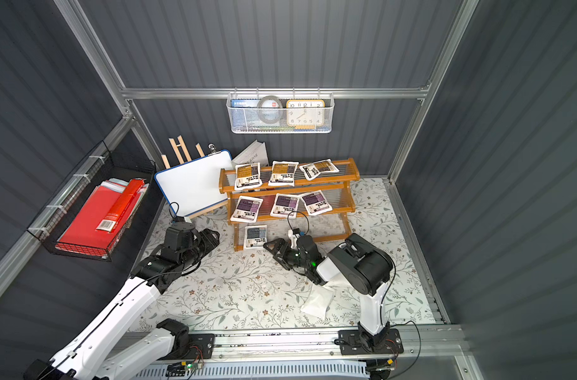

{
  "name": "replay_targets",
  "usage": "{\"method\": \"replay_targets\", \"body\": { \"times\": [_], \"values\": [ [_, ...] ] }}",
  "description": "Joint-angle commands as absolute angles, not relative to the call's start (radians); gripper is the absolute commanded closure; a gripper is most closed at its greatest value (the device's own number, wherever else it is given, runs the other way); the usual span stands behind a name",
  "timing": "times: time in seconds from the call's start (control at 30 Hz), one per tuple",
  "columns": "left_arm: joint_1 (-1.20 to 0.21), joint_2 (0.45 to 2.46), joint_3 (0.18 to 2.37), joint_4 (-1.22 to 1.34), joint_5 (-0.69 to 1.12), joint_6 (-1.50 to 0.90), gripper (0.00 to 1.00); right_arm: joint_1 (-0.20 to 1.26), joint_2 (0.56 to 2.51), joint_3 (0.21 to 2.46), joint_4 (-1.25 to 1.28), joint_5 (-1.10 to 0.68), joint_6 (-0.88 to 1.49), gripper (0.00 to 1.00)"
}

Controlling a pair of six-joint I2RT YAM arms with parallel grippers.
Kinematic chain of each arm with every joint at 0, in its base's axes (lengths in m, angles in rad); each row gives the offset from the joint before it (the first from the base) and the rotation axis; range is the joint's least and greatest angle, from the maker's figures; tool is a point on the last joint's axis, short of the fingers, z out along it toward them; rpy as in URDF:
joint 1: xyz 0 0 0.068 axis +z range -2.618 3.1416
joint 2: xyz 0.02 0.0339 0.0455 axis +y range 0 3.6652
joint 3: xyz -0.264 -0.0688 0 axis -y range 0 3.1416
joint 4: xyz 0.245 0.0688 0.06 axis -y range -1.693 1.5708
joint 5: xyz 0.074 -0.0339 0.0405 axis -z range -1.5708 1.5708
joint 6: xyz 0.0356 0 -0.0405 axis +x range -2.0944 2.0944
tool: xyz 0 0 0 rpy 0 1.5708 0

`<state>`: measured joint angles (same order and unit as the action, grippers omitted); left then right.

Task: Place the bagged coffee beans on the shelf by color
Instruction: Place the bagged coffee beans on the shelf, then pick up the bagged coffee beans at the center of the board.

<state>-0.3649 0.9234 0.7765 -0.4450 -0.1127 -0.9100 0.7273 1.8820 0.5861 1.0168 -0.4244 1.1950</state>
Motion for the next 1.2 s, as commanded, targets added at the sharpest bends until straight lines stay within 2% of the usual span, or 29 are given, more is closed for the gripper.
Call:
{"method": "replay_targets", "body": {
  "times": [0.0, 0.1, 0.2, 0.37, 0.57, 0.7, 0.87, 1.17],
  "values": [
    [-0.357, 0.933, 0.745, -0.452, -0.092, -0.864, 0.4, 0.739, 1.77, 0.558, 0.862, -0.389, 1.083, 0.05],
    [-0.357, 0.953, 0.71, -0.423, -0.074, -0.796, 0.4, 0.754, 1.627, 0.566, 0.635, -0.34, 0.97, 0.1],
    [-0.359, 0.99, 0.679, -0.346, -0.041, -0.666, 0.41, 0.766, 1.474, 0.57, 0.387, -0.237, 0.886, 0.22],
    [-0.398, 1.067, 0.644, -0.225, 0.119, -0.595, 0.41, 0.762, 1.228, 0.534, -0.003, 0.023, 0.95, 0.41],
    [-0.649, 1.214, 0.717, -0.134, 0.052, -0.512, 0.41, 0.759, 0.872, 0.49, -0.375, 0.305, 1.229, 0.41],
    [-0.762, 1.372, 0.816, -0.107, 0.07, -0.449, 0.4, 0.742, 0.694, 0.495, -0.601, 0.391, 1.358, 0.41],
    [-0.868, 1.533, 0.904, -0.104, 0.088, -0.387, 0.4, 0.729, 0.678, 0.49, -0.759, 0.34, 1.376, 0.41],
    [-0.982, 1.67, 0.997, -0.144, 0.101, -0.312, 0.39, 0.729, 0.66, 0.522, -0.956, 0.297, 1.4, 0.4]
  ]
}}
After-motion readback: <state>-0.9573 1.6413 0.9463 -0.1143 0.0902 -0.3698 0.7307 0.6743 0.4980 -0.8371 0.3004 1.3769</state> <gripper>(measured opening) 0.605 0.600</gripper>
